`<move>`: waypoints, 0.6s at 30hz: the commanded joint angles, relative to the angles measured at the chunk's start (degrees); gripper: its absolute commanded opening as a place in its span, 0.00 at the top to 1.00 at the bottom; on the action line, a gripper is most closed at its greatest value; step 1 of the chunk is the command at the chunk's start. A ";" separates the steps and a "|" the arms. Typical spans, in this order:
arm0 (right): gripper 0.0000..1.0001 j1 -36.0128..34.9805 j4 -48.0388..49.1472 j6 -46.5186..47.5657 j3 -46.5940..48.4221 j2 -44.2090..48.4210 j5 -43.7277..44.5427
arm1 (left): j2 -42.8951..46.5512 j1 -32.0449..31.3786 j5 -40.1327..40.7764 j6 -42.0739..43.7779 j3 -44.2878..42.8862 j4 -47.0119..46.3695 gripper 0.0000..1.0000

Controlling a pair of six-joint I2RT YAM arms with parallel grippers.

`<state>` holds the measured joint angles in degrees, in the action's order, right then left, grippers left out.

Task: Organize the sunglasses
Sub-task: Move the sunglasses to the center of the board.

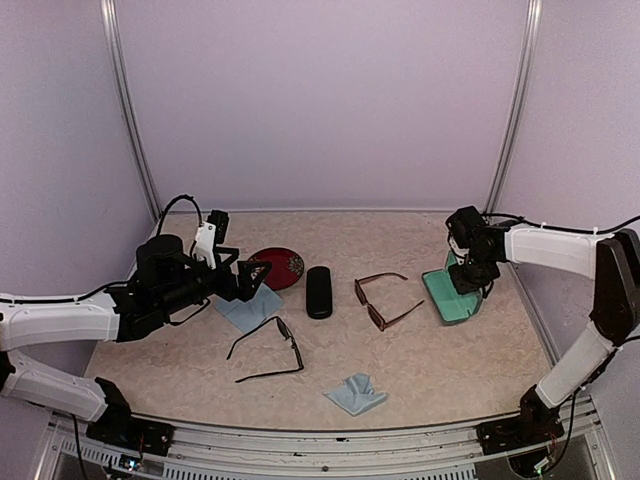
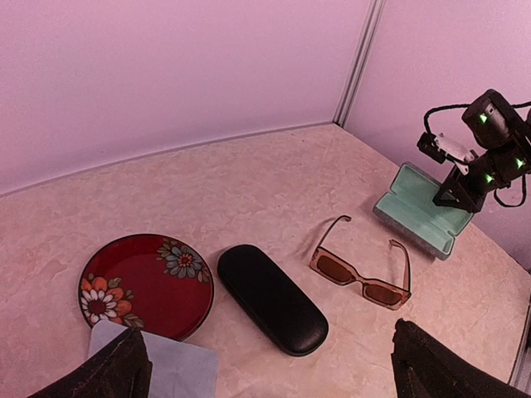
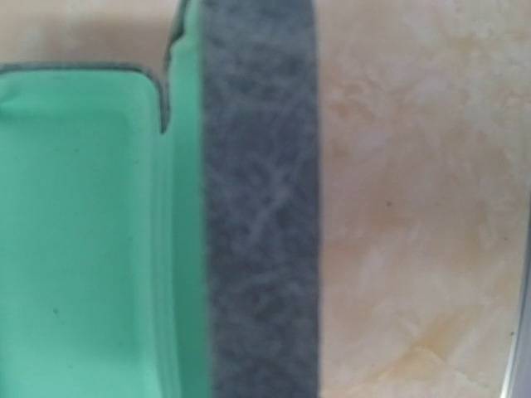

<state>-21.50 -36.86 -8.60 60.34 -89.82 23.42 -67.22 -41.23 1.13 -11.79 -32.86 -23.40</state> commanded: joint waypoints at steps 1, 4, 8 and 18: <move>1.00 0.29 3.12 0.06 -0.13 -1.19 -1.53 | 1.09 -0.34 1.90 -0.21 0.03 0.64 0.01; 1.00 -0.52 5.10 0.48 -0.65 -1.44 -4.04 | 1.08 -0.34 2.33 -0.17 0.39 0.53 0.01; 1.00 -2.69 6.31 0.63 -0.71 -2.61 -5.68 | 0.76 -0.34 2.58 0.00 0.52 0.29 0.01; 1.00 -8.77 8.20 1.04 1.34 -5.51 -8.07 | 0.51 -0.34 3.08 0.01 0.24 0.46 0.01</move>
<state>-27.75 -30.94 -8.21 60.07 -94.67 17.80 -67.11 -41.30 3.44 -11.77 -32.84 -23.31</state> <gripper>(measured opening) 0.136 0.989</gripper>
